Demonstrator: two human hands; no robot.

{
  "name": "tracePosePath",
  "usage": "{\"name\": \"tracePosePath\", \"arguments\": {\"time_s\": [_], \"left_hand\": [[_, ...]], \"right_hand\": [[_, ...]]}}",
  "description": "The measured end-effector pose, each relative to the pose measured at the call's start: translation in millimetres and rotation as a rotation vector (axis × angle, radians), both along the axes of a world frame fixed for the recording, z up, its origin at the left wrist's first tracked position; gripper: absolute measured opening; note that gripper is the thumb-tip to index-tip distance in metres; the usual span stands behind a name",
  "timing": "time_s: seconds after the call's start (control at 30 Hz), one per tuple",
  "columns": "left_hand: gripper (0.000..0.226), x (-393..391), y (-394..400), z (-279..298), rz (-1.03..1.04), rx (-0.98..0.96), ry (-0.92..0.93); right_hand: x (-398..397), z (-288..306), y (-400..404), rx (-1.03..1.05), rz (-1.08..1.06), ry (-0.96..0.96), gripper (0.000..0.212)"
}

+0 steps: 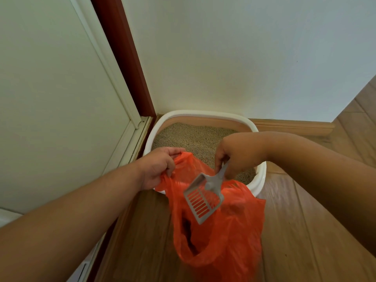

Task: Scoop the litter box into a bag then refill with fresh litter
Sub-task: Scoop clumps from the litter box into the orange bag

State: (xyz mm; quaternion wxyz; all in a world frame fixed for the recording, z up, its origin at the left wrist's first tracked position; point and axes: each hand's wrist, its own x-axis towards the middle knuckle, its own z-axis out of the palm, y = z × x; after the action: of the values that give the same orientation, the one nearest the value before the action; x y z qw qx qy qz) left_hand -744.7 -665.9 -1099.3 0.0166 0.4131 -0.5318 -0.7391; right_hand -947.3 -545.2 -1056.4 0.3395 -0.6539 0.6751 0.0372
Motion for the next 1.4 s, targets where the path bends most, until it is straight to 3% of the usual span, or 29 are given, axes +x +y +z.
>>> {"name": "tracePosePath", "arguments": {"time_s": [0.17, 0.3, 0.37, 0.5, 0.63, 0.8, 0.9, 1.4], "left_hand": [[0.085, -0.8, -4.1, -3.6, 0.006, -0.023, -0.027], [0.084, 3.4, -9.1, -8.9, 0.018, -0.052, -0.050], [0.088, 5.5, -12.2, -13.4, 0.054, -0.050, -0.049], [0.094, 7.4, -13.3, -18.2, 0.068, -0.057, -0.062], [0.093, 9.0, -9.0, -19.6, 0.026, -0.037, -0.059], [0.094, 8.3, -10.1, -21.0, 0.015, -0.041, -0.073], [0.094, 9.2, -9.1, -20.9, 0.007, -0.027, -0.061], [0.094, 8.9, -4.6, -13.4, -0.012, -0.032, -0.051]], "right_hand": [[-14.1, 2.0, -3.2, 0.014, -0.123, -0.204, 0.025], [-57.0, -5.5, 8.3, 0.069, -0.485, -0.683, 0.025], [-76.7, -19.6, 16.7, 0.066, -0.655, -0.802, 0.025], [-85.5, -50.9, 28.3, 0.026, -0.835, -0.610, 0.021], [-71.1, -74.2, 30.3, -0.062, -0.869, -0.378, 0.019], [-71.1, -89.6, 30.7, -0.148, -0.937, -0.243, 0.017], [-70.7, -92.3, 31.8, -0.105, -0.870, -0.083, 0.013], [-69.0, -117.0, 39.6, 0.009, -0.504, 0.222, 0.020]]}}
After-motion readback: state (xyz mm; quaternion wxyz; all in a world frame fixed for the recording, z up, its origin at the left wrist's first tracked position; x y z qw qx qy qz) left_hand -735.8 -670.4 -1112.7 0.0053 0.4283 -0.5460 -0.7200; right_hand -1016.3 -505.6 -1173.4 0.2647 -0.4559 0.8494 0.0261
